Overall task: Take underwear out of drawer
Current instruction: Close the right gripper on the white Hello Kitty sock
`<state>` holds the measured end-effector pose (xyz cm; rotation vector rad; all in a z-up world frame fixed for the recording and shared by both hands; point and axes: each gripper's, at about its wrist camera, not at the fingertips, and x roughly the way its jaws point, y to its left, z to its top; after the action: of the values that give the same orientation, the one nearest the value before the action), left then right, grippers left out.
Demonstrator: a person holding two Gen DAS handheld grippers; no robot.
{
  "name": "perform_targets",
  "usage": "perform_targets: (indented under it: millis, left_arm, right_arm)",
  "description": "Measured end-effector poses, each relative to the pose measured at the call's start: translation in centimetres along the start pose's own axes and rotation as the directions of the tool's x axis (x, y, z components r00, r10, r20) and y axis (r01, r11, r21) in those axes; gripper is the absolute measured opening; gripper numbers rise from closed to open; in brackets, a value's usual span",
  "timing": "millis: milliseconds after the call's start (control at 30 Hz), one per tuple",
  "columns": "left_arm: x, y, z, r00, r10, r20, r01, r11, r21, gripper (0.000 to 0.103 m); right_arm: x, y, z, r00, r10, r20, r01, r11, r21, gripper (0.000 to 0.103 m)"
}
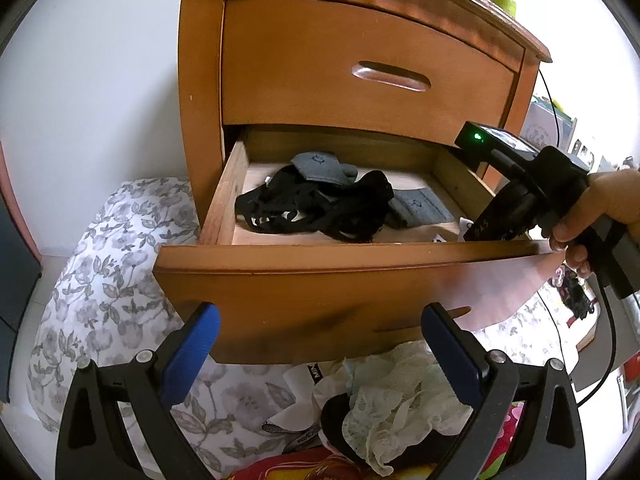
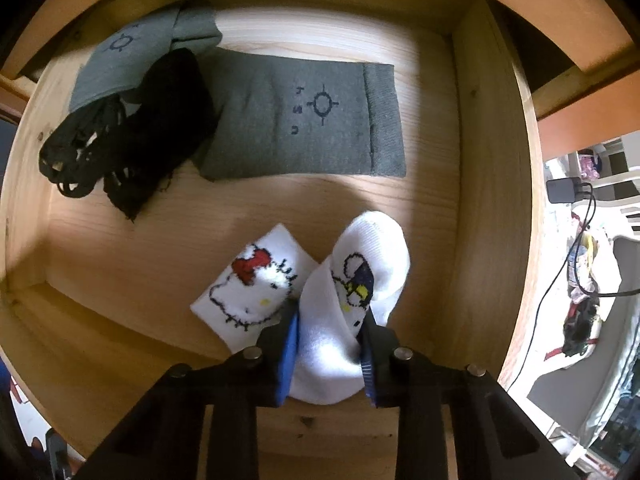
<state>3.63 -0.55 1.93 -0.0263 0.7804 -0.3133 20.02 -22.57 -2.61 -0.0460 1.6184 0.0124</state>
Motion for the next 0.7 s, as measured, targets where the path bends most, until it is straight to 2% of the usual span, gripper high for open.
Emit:
perform_targets:
  millis: [167, 300, 700]
  left_arm:
    - [0.1, 0.0, 0.1, 1.000, -0.010, -0.006, 0.010, 1.000, -0.004, 0.101]
    - [-0.1, 0.0, 0.1, 1.000, -0.012, 0.000, 0.012, 1.000, -0.006, 0.101]
    - [-1.2, 0.1, 0.3, 0.999, -0.023, 0.023, 0.023, 1.000, -0.012, 0.100]
  right_arm:
    - [-0.4, 0.1, -1.3, 1.000, -0.007, 0.024, 0.007, 1.000, -0.002, 0.025]
    - [-1.3, 0.2, -1.9, 0.999, -0.016, 0.042, 0.016, 1.000, -0.002, 0.019]
    - [-7.5, 0.8, -3.8, 0.989, -0.027, 0.145, 0.029, 0.999, -0.015, 0.017]
